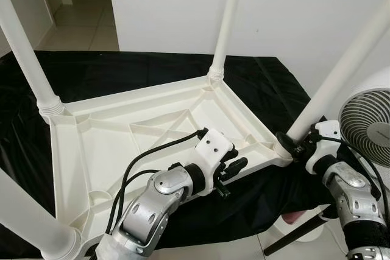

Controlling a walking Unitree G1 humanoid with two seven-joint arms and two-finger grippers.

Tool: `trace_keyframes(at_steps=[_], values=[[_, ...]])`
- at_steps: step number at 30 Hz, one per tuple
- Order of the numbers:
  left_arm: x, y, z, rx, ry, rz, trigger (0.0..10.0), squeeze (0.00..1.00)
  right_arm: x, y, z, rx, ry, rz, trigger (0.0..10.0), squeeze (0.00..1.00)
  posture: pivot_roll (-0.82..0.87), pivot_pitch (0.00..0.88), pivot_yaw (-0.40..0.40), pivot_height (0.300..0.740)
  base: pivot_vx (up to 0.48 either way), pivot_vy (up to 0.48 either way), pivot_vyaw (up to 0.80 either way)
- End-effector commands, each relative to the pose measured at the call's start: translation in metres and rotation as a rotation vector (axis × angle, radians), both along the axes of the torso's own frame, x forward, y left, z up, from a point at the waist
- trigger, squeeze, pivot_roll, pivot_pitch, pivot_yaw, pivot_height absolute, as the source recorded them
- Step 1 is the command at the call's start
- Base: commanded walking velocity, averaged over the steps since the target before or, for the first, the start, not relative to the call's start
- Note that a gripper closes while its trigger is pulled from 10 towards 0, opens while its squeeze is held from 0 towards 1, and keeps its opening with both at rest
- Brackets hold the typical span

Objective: Building children table

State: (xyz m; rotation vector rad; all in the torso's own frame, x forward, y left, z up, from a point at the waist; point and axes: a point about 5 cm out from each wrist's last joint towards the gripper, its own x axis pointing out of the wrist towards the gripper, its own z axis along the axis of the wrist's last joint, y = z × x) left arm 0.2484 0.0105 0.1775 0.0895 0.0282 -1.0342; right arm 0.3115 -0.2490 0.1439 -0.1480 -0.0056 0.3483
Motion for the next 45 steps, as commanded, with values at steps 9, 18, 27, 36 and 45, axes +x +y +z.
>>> trace_keyframes(at_steps=[9, 18, 27, 36, 45], values=[[0.003, -0.003, 0.000, 0.006, 0.002, 0.012, 10.0, 0.00, -0.010, 0.066, -0.018, 0.141, 0.019, 0.149, 0.0, 0.00, 0.01, 0.058, -0.070, 0.740, 0.000, 0.000, 0.00], [0.003, -0.002, 0.002, 0.002, -0.001, 0.018, 10.0, 0.00, -0.011, 0.099, -0.025, 0.239, 0.043, 0.161, 0.0, 0.00, 0.02, 0.056, -0.072, 0.740, 0.000, 0.000, 0.00], [0.002, -0.001, 0.001, 0.005, 0.001, 0.017, 10.0, 0.00, -0.008, 0.083, -0.024, 0.214, 0.065, 0.054, 0.0, 0.00, 0.01, 0.057, -0.072, 0.740, 0.000, 0.000, 0.00], [0.002, -0.003, 0.002, 0.001, -0.001, 0.015, 10.0, 0.00, -0.011, 0.095, -0.025, 0.219, 0.049, -0.131, 0.0, 0.00, 0.02, 0.052, -0.078, 0.740, 0.000, 0.000, 0.00], [0.001, -0.003, 0.002, 0.002, -0.003, 0.013, 10.0, 0.00, -0.016, 0.097, -0.029, 0.249, 0.056, -0.397, 0.0, 0.00, 0.02, 0.039, -0.083, 0.740, 0.000, 0.000, 0.00]])
